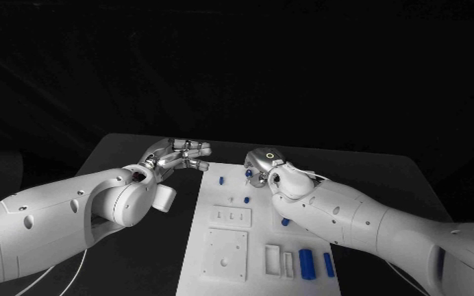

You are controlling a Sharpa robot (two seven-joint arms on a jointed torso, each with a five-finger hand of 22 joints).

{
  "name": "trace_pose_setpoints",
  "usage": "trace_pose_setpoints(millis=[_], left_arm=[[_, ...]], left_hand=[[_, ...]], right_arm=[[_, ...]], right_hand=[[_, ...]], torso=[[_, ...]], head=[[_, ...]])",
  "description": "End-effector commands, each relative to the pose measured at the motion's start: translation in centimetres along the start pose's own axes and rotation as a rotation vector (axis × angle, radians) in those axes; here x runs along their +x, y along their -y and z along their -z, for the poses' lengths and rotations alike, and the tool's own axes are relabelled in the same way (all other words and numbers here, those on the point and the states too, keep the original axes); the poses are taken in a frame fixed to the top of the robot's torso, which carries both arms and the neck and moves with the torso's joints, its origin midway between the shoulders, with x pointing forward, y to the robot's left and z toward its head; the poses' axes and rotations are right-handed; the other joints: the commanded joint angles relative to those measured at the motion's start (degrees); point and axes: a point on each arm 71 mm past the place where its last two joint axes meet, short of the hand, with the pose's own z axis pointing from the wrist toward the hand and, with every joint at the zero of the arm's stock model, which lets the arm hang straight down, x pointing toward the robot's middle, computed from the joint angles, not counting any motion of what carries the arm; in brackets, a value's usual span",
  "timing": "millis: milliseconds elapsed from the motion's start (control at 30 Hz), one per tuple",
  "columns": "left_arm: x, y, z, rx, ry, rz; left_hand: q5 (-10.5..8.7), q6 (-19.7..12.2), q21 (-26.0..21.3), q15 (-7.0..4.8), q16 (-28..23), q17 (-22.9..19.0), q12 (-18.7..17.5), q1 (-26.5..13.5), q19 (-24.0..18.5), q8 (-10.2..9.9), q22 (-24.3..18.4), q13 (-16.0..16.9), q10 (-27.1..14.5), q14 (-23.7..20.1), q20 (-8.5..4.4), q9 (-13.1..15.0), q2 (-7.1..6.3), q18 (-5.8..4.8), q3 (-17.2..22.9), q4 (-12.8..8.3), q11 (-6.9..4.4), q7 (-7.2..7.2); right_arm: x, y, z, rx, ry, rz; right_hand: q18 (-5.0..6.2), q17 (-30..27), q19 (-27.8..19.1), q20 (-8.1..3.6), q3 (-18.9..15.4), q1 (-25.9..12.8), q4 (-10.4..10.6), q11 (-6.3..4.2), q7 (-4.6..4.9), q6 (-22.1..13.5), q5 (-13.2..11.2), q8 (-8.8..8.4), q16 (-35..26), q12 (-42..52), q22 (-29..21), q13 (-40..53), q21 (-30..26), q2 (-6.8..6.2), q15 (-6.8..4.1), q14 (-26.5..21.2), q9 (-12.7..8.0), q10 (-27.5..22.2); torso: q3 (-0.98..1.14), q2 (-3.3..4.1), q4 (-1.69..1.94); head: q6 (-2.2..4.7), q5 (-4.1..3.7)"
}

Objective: Assemble the parts on the task board

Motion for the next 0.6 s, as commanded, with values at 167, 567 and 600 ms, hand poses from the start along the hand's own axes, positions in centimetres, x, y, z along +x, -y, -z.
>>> trace_pose_setpoints(millis=[167,567,600], left_arm=[[-0.1,0.2,0.1,0.007,-0.005,0.006],[-0.7,0.1,0.5,0.005,0.010,0.005],[-0.8,0.1,0.5,0.005,0.011,0.005]], left_hand=[[-0.15,-0.3,0.1,0.11,0.3,0.0,0.1,0.1,-0.4,0.0,0.0,0.1,-0.4,0.0,0.11,0.1,0.35,0.12,0.0,-0.2,0.19,0.13],[-0.16,-0.3,0.1,0.11,0.3,0.0,0.1,0.2,-0.4,0.1,-0.2,0.1,-0.4,0.0,0.13,0.1,0.28,0.12,0.0,-0.2,0.17,0.08],[-0.16,-0.3,0.1,0.11,0.3,0.0,0.1,0.2,-0.4,0.1,-0.2,0.1,-0.4,0.0,0.13,0.1,0.28,0.12,0.0,-0.2,0.17,0.08]], right_arm=[[-0.6,0.6,0.6,0.003,0.025,-0.028],[-5.3,5.7,3.0,0.073,0.108,-0.079],[-5.7,6.3,3.3,0.082,0.109,-0.081]], right_hand=[[1.38,-0.5,2.4,0.59,-2.5,1.2,1.5,0.29,-0.01,-0.9,1.4,-0.02,-0.1,-0.2,-1.4,-0.1,-1.5,-0.68,0.41,-0.2,-0.1,-1.1],[-1.04,-0.3,2.3,-1.58,2.7,-0.3,3.1,-4.97,-0.37,4.5,0.6,0.81,0.3,1.6,-0.1,1.6,2.9,-1.67,-2.62,-0.1,0.6,16.9],[-1.80,-0.2,2.2,-2.18,2.1,-0.3,3.1,-5.62,-0.64,4.9,0.4,0.38,0.2,1.6,0.1,2.2,3.0,-1.77,-3.04,-0.1,0.5,18.8]], torso=[[0.11,-0.02,-0.22],[0.90,-0.15,-1.67],[0.98,-0.18,-1.83]], head=[[0.04,-0.03],[0.78,0.10],[0.83,0.17]])
